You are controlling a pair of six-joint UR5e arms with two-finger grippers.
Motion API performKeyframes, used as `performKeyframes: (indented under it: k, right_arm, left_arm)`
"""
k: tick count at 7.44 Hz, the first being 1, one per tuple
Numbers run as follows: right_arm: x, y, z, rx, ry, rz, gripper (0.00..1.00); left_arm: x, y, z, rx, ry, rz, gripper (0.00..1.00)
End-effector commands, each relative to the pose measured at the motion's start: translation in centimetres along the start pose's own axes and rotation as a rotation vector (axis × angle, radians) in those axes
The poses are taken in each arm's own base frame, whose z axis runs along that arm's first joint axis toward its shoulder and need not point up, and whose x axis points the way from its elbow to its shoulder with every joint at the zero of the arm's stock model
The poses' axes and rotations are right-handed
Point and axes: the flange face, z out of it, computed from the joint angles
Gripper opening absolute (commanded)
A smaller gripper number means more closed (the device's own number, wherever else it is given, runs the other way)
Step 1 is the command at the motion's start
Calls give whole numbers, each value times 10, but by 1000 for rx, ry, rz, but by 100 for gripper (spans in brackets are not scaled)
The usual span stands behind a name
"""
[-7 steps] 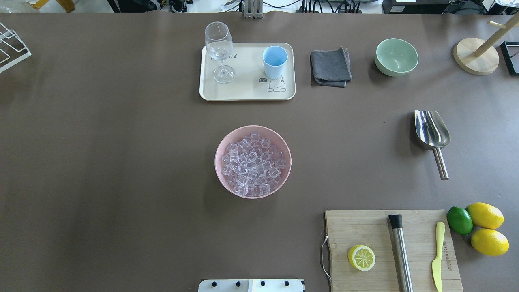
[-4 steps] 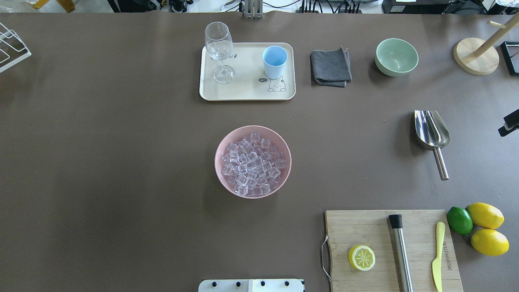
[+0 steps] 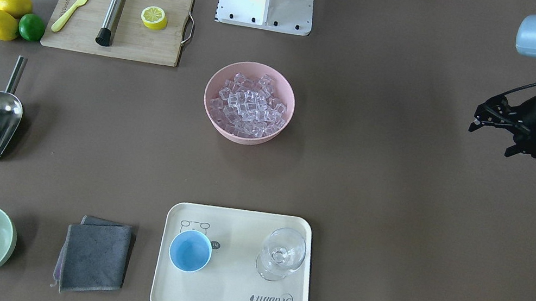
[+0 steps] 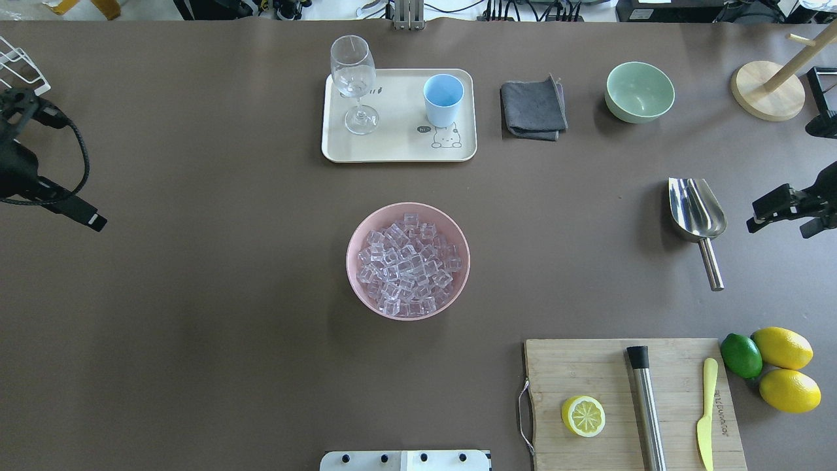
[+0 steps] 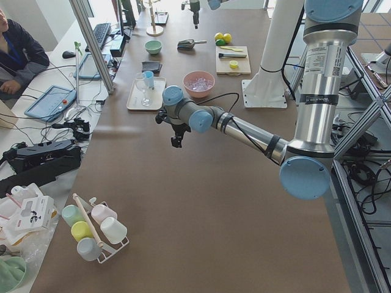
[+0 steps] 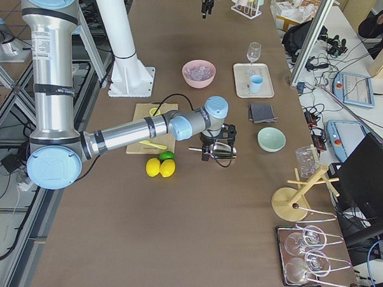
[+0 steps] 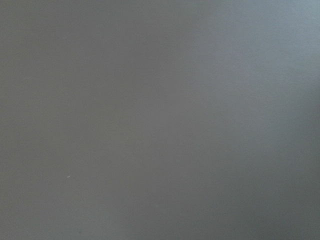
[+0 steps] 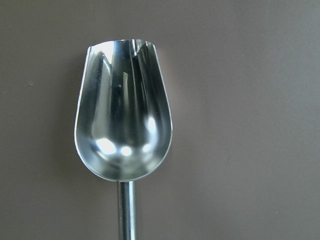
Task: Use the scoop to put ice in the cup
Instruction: 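Grasp the metal scoop handle with the right gripper while the left approaches the bowl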
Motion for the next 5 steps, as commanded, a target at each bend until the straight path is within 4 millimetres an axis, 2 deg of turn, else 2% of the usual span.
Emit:
performKeyframes:
  k: [1, 2, 3, 4, 5]
  right_arm:
    - [-28, 13, 44, 28, -7, 34, 100]
    - [-38, 17, 57, 22, 15, 22, 100]
    - [-42, 19, 66, 4, 19, 15, 100]
    - [-48, 22, 74, -12, 22, 3, 100]
    - [-48, 24, 84, -27, 33, 0, 100]
  left_arm:
    - [95, -32, 17, 18, 9, 151, 98]
    - [135, -32, 32, 21, 6, 232, 98]
    - [170, -38, 37, 28, 30, 289, 98]
    - [195, -41, 40, 43, 65, 349, 98]
    - [223, -32, 55, 73, 124, 438, 98]
